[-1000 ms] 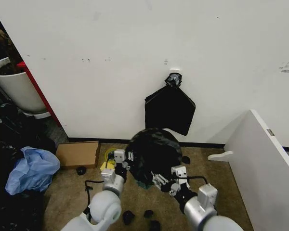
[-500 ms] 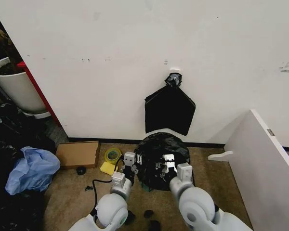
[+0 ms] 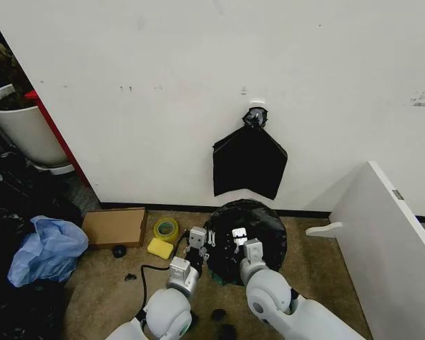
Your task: Place the garbage bag over the trash bin.
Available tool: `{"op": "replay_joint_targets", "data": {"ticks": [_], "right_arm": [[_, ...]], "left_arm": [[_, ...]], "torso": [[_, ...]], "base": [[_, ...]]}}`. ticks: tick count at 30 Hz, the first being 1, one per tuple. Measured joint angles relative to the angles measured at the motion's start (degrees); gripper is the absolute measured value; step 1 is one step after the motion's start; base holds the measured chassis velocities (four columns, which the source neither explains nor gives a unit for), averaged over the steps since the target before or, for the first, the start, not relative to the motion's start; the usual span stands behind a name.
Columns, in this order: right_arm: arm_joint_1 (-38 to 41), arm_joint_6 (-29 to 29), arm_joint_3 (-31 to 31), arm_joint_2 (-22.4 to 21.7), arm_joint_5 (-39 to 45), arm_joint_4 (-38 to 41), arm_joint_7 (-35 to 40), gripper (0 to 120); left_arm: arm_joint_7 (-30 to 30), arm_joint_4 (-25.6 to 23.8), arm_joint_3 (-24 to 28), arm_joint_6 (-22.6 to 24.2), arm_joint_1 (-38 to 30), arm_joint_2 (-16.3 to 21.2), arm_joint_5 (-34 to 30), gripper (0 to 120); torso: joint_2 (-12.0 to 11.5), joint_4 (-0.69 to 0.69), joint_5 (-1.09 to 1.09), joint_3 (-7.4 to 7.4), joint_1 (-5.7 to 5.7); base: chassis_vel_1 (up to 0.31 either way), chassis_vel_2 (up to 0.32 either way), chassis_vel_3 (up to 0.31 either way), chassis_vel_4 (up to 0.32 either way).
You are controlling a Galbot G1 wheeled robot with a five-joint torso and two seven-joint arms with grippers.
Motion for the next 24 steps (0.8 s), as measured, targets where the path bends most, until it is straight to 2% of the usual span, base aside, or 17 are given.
{"op": "replay_joint_targets", "data": {"ticks": [13,24], "right_arm": [[0.49,0.87,1.20,0.22,-3.28,-5.87,-0.58,0],[0.08,-1.06,0.49,-0.43,-3.14,-3.69,-0.98,0]], "left_arm": [[0.94,-1.38,1.54,-0.11,0.13,0.67,0.10,3],[1.73,-1.34,2.23,-0.42,0.12,0.79,0.58,3]], "torso": [[0.00,0.00,0.01,0.00,0.00],[0.00,-0.01,0.00,-0.01,0.00]], "base": [[0.000,0.000,0.000,0.000],[0.000,0.000,0.000,0.000]]}}
